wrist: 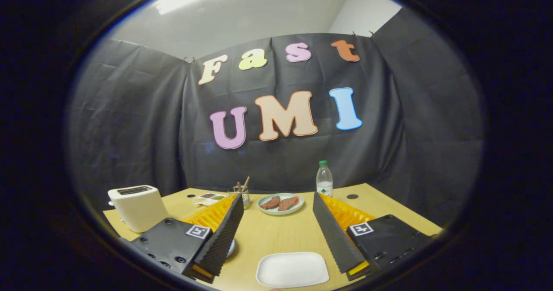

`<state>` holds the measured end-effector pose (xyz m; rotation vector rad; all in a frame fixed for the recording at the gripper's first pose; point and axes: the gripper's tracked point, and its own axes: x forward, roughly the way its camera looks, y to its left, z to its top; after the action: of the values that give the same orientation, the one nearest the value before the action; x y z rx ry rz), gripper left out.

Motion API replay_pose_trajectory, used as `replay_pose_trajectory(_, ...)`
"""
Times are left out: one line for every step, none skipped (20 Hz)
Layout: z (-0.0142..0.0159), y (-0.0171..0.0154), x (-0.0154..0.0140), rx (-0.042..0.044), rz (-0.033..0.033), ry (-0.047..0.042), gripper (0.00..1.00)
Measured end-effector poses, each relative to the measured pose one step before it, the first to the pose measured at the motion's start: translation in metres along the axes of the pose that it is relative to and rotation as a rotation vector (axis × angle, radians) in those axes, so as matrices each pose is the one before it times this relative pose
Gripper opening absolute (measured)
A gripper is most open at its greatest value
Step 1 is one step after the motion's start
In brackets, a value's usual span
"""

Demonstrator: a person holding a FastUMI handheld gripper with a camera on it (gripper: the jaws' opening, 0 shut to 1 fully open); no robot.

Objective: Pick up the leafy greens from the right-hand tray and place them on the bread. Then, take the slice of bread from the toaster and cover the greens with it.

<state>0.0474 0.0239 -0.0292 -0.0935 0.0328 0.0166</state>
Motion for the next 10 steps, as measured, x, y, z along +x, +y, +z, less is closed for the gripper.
replay_pose_trajectory(0.00048, 0.0034, -0.00154, 0.00343, 0.01523, 0.00068, 1.0)
replay_pose_trajectory(-0.00015, 0.00337, -0.00122, 0.0009, 0.01765, -0.00052, 1.0)
replay_pose_trajectory(0.0009, 0.00414, -0.0026, 0.0006, 0.0187, -0.00325, 1.0)
replay_pose_trajectory(0.00064, 0.00303, -0.00149, 0.00101, 0.01665, -0.00332, 1.0)
replay_pose_trajectory(0.00162, 0.00239, -0.00168, 0.00103, 0.01399, -0.00334, 1.0)
replay_pose_trajectory(0.00064, 0.0022, -0.00159, 0.0, 0.01145, -0.00336, 1.0)
replay_pose_trajectory(0.00129, 0.00096, -0.0012, -0.00069, 0.00729, -0.00341, 1.0)
replay_pose_trajectory(-0.00057, -0.00027, -0.00051, -0.00084, 0.00486, -0.00251, 1.0)
replay_pose_trajectory(-0.00044, -0.0006, -0.00058, 0.00242, 0.00158, 0.00085, 1.0)
replay_pose_trajectory(-0.00112, -0.00071, -0.00135, 0.00497, 0.00198, 0.00171, 1.0)
